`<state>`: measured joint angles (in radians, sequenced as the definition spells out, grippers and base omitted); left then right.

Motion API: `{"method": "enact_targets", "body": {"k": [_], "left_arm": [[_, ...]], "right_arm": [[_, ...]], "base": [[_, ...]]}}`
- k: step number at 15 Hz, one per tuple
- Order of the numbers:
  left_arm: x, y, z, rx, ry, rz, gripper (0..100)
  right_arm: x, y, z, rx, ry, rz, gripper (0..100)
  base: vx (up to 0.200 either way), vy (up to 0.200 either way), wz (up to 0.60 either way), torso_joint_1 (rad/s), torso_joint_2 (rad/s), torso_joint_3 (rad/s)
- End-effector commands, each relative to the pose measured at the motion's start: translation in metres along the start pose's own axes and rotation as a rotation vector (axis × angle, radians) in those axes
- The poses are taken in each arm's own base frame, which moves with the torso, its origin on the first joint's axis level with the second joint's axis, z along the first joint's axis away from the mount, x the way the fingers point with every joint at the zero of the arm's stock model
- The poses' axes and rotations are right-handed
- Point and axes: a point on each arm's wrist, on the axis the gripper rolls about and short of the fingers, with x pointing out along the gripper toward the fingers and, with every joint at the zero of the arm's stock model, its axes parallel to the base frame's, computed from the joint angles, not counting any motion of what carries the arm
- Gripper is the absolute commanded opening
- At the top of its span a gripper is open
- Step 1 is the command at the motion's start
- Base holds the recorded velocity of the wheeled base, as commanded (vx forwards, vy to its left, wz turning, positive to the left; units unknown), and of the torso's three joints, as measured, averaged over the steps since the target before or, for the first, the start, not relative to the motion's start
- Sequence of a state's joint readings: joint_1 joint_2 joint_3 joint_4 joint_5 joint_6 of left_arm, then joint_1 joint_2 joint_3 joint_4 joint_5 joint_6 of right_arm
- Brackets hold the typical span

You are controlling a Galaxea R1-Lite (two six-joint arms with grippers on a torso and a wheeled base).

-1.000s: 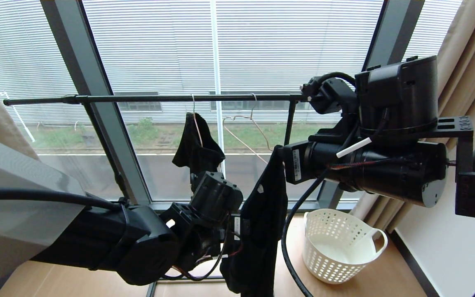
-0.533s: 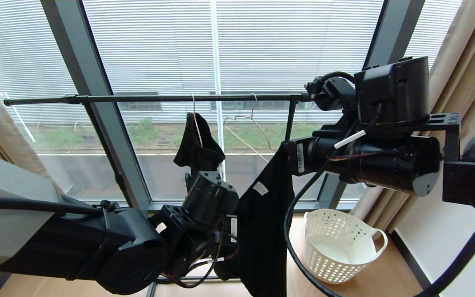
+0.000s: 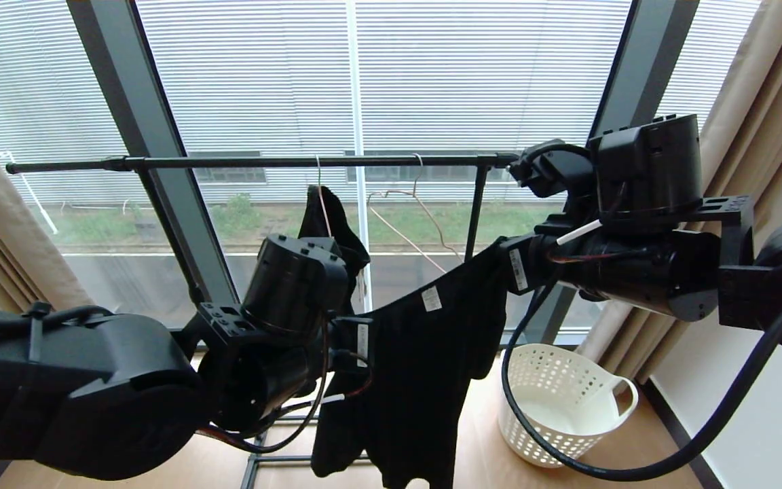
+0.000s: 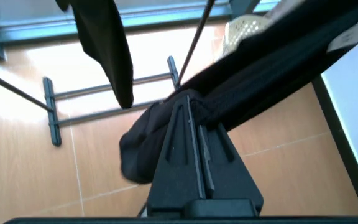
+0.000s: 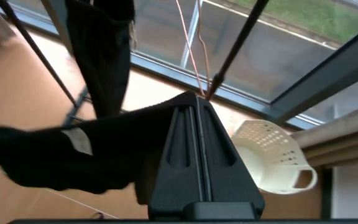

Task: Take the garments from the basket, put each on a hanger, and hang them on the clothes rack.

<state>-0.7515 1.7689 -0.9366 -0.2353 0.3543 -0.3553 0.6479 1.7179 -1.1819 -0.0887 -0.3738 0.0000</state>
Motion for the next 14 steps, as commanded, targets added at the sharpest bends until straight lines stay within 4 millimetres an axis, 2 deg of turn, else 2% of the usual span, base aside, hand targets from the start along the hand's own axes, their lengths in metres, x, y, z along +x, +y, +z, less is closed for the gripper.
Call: {"method": "enact_targets", "body": {"k": [1, 3, 5, 9, 11, 14], "left_arm": [[-0.015, 0.008, 0.020, -0.009, -0.059, 0.004, 0], [-0.018, 0.010, 0.031, -0.002, -0.049, 0.020, 0], [-0.018, 0.010, 0.034, -0.002, -0.045, 0.024, 0], [-0.017, 0.009, 0.038, -0.006, -0.057, 0.021, 0], [-0.013, 0.006, 0.050, -0.014, -0.087, 0.015, 0], [-0.007, -0.002, 0.068, -0.005, -0.121, 0.005, 0]], "right_arm": [[-0.001, -0.002, -0.010, -0.052, 0.026, -0.006, 0], [0.001, 0.000, -0.021, -0.117, 0.024, -0.017, 0], [0.000, 0.005, -0.031, -0.183, -0.008, -0.014, 0], [-0.009, 0.003, -0.034, -0.236, -0.041, -0.013, 0], [-0.026, -0.003, -0.037, -0.296, -0.052, -0.003, 0], [-0.053, 0.006, -0.044, -0.380, -0.086, 0.069, 0]], "base": [[0.000, 0.000, 0.00, 0.000, 0.00, 0.000], [0.000, 0.000, 0.00, 0.000, 0.00, 0.000], [0.000, 0.000, 0.00, 0.000, 0.00, 0.000], [0.000, 0.000, 0.00, 0.000, 0.00, 0.000], [0.000, 0.000, 0.00, 0.000, 0.00, 0.000], [0.000, 0.000, 0.00, 0.000, 0.00, 0.000]]}}
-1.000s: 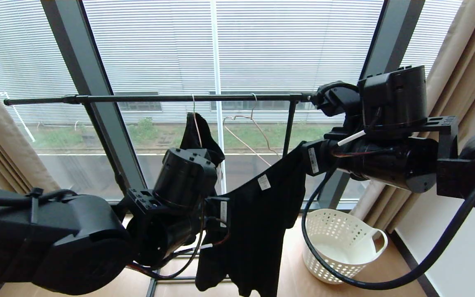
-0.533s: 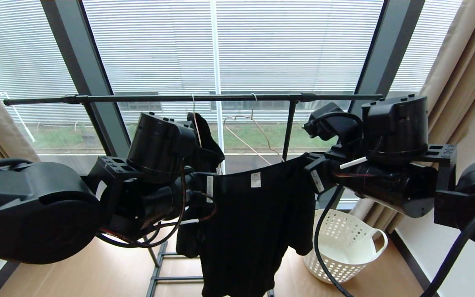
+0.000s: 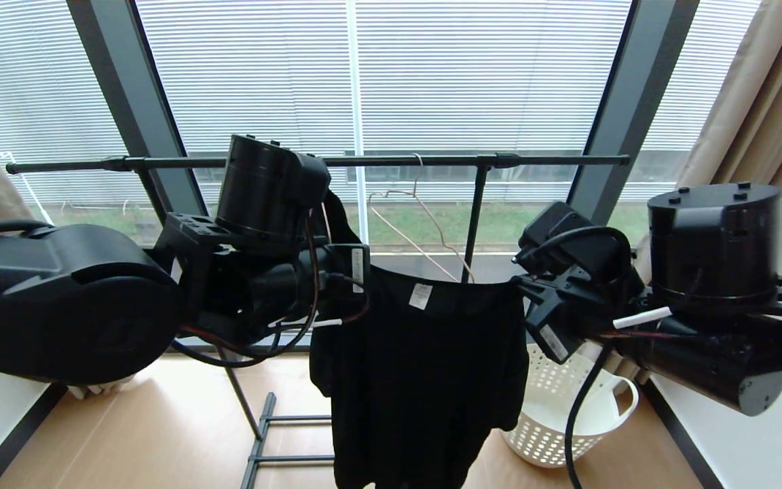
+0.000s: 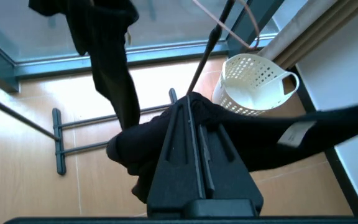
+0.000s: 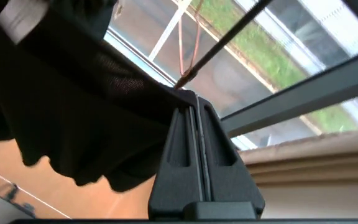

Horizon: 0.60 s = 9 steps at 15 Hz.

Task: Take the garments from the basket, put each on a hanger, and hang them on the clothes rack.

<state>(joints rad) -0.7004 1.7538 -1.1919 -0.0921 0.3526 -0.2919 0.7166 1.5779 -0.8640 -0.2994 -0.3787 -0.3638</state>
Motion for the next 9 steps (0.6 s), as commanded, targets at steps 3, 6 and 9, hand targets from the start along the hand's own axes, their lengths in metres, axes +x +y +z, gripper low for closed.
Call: {"method": "enact_targets", "body": {"k": [3, 6, 9], "left_arm": [[0.019, -0.016, 0.027, 0.019, -0.042, -0.014, 0], [0.020, -0.025, 0.040, 0.044, -0.056, -0.027, 0], [0.021, -0.036, 0.055, 0.067, -0.081, -0.048, 0]], "right_arm": [[-0.048, 0.041, 0.004, -0.094, -0.077, 0.206, 0], [-0.052, 0.072, 0.007, -0.063, -0.056, 0.310, 0], [-0.046, 0.091, 0.018, 0.044, -0.043, 0.350, 0]], "base": [[0.000, 0.000, 0.00, 0.000, 0.00, 0.000], [0.000, 0.000, 0.00, 0.000, 0.00, 0.000], [0.000, 0.000, 0.00, 0.000, 0.00, 0.000]]}}
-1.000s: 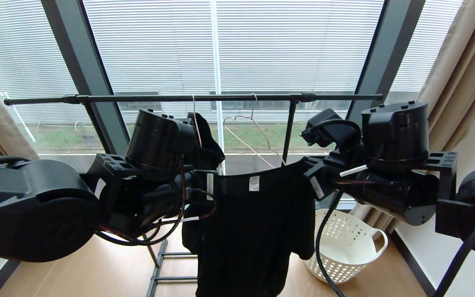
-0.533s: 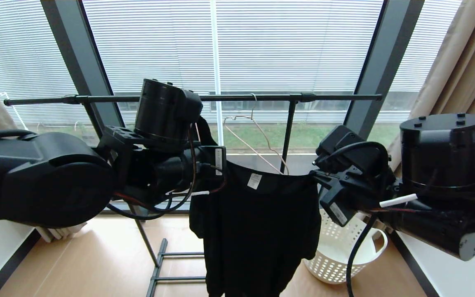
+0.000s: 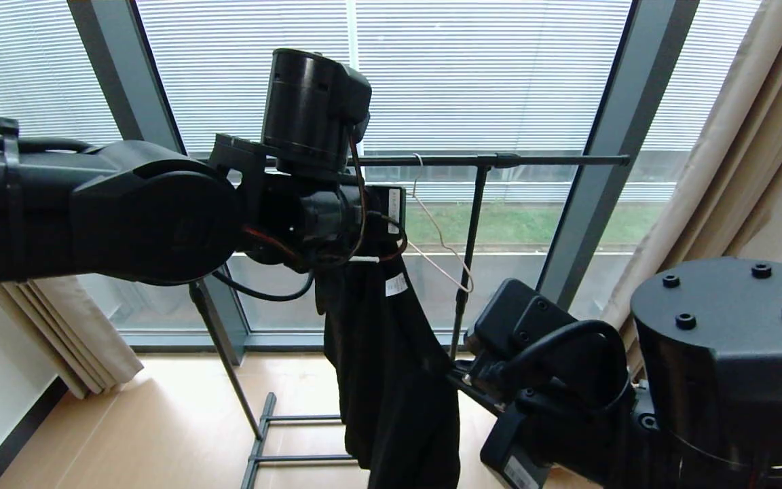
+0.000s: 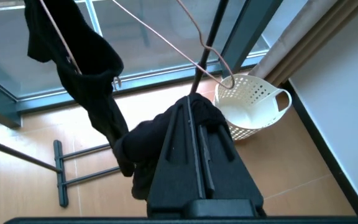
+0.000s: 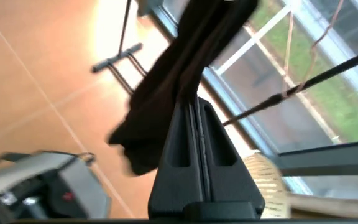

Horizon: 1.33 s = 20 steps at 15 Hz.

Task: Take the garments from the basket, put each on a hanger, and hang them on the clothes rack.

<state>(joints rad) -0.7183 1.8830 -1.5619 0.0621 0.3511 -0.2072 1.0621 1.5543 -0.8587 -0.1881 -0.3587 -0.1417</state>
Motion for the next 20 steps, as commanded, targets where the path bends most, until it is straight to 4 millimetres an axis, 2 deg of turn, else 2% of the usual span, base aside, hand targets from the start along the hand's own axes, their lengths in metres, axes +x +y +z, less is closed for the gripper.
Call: {"method": "enact_targets", "body": {"k": [1, 4, 9, 11, 14, 17, 18, 20], "left_arm": [[0.006, -0.009, 0.004, 0.006, -0.004, -0.015, 0], [0.001, -0.023, 0.002, 0.020, -0.002, -0.049, 0], [0.001, -0.022, 0.000, 0.023, 0.005, -0.043, 0], [0.004, -0.013, -0.001, 0.018, 0.011, -0.012, 0], [0.000, 0.000, -0.003, 0.017, 0.019, 0.041, 0], [-0.017, 0.008, -0.007, 0.046, 0.032, 0.045, 0], [-0.033, 0.015, -0.013, 0.083, 0.048, 0.047, 0], [-0.049, 0.022, -0.029, 0.124, 0.088, 0.046, 0]], "right_arm": [[0.012, 0.013, 0.005, 0.032, 0.008, 0.027, 0], [0.020, 0.028, 0.017, 0.158, -0.008, 0.052, 0], [0.020, 0.027, 0.019, 0.181, -0.012, 0.041, 0], [0.016, 0.006, 0.019, 0.169, -0.018, -0.016, 0], [0.020, -0.029, 0.006, 0.053, 0.045, -0.120, 0], [0.032, -0.058, -0.001, 0.045, 0.093, -0.210, 0], [0.042, -0.066, -0.002, 0.057, 0.108, -0.235, 0], [0.057, -0.072, -0.003, 0.070, 0.130, -0.251, 0]], "base": [[0.000, 0.000, 0.00, 0.000, 0.00, 0.000], [0.000, 0.000, 0.00, 0.000, 0.00, 0.000], [0.000, 0.000, 0.00, 0.000, 0.00, 0.000], [0.000, 0.000, 0.00, 0.000, 0.00, 0.000], [0.000, 0.000, 0.00, 0.000, 0.00, 0.000], [0.000, 0.000, 0.00, 0.000, 0.00, 0.000], [0.000, 0.000, 0.00, 0.000, 0.00, 0.000], [0.000, 0.000, 0.00, 0.000, 0.00, 0.000]]}}
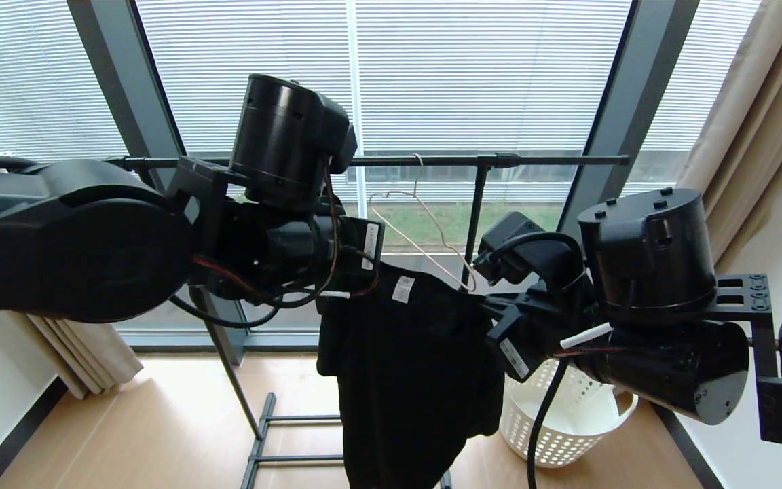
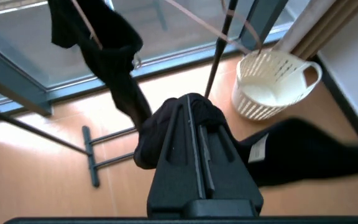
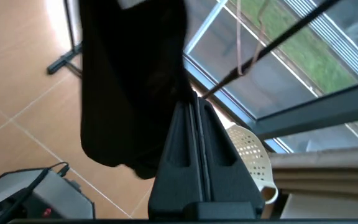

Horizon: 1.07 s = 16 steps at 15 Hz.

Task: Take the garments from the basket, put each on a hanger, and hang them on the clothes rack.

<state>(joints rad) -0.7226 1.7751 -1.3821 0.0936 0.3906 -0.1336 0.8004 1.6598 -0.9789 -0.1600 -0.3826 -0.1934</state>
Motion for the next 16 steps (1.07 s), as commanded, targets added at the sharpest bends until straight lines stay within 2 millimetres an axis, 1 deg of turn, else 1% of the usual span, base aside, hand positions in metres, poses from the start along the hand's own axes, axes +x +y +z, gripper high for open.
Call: {"method": "enact_targets", "body": {"k": [1, 2, 3, 4, 6, 7, 8, 9, 11, 13, 14, 16], "left_arm": [[-0.026, 0.005, -0.022, 0.038, 0.040, -0.019, 0], [-0.030, 0.003, -0.028, 0.049, 0.052, -0.028, 0], [-0.040, -0.002, -0.043, 0.083, 0.083, -0.055, 0], [-0.044, -0.006, -0.051, 0.103, 0.099, -0.074, 0], [-0.048, -0.017, -0.071, 0.152, 0.151, -0.110, 0], [-0.050, -0.021, -0.076, 0.168, 0.163, -0.126, 0], [-0.051, -0.029, -0.080, 0.185, 0.171, -0.147, 0], [-0.053, -0.043, -0.085, 0.216, 0.178, -0.190, 0], [-0.052, -0.057, -0.088, 0.216, 0.190, -0.222, 0], [-0.055, -0.063, -0.084, 0.140, 0.188, -0.258, 0], [-0.057, -0.067, -0.083, 0.124, 0.185, -0.271, 0], [-0.059, -0.068, -0.079, 0.102, 0.180, -0.292, 0]], "right_arm": [[0.022, -0.002, 0.000, 0.015, 0.034, -0.019, 0], [0.025, -0.002, 0.000, 0.027, 0.036, -0.022, 0], [0.033, -0.001, 0.005, 0.090, 0.032, -0.028, 0], [0.036, 0.000, 0.009, 0.137, 0.023, -0.038, 0], [0.046, 0.002, 0.018, 0.234, 0.007, -0.046, 0], [0.050, 0.003, 0.020, 0.263, 0.004, -0.045, 0], [0.056, 0.006, 0.023, 0.304, 0.002, -0.044, 0], [0.064, 0.014, 0.030, 0.378, -0.012, -0.030, 0], [0.069, 0.018, 0.037, 0.458, -0.027, -0.025, 0], [0.070, 0.026, 0.046, 0.543, -0.050, -0.002, 0], [0.071, 0.030, 0.047, 0.560, -0.050, 0.007, 0], [0.074, 0.032, 0.046, 0.563, -0.045, 0.008, 0]], "base": [[0.000, 0.000, 0.00, 0.000, 0.00, 0.000], [0.000, 0.000, 0.00, 0.000, 0.00, 0.000], [0.000, 0.000, 0.00, 0.000, 0.00, 0.000], [0.000, 0.000, 0.00, 0.000, 0.00, 0.000], [0.000, 0.000, 0.00, 0.000, 0.00, 0.000], [0.000, 0.000, 0.00, 0.000, 0.00, 0.000], [0.000, 0.000, 0.00, 0.000, 0.00, 0.000], [0.000, 0.000, 0.00, 0.000, 0.00, 0.000], [0.000, 0.000, 0.00, 0.000, 0.00, 0.000], [0.000, 0.000, 0.00, 0.000, 0.00, 0.000], [0.000, 0.000, 0.00, 0.000, 0.00, 0.000], [0.000, 0.000, 0.00, 0.000, 0.00, 0.000]]}}
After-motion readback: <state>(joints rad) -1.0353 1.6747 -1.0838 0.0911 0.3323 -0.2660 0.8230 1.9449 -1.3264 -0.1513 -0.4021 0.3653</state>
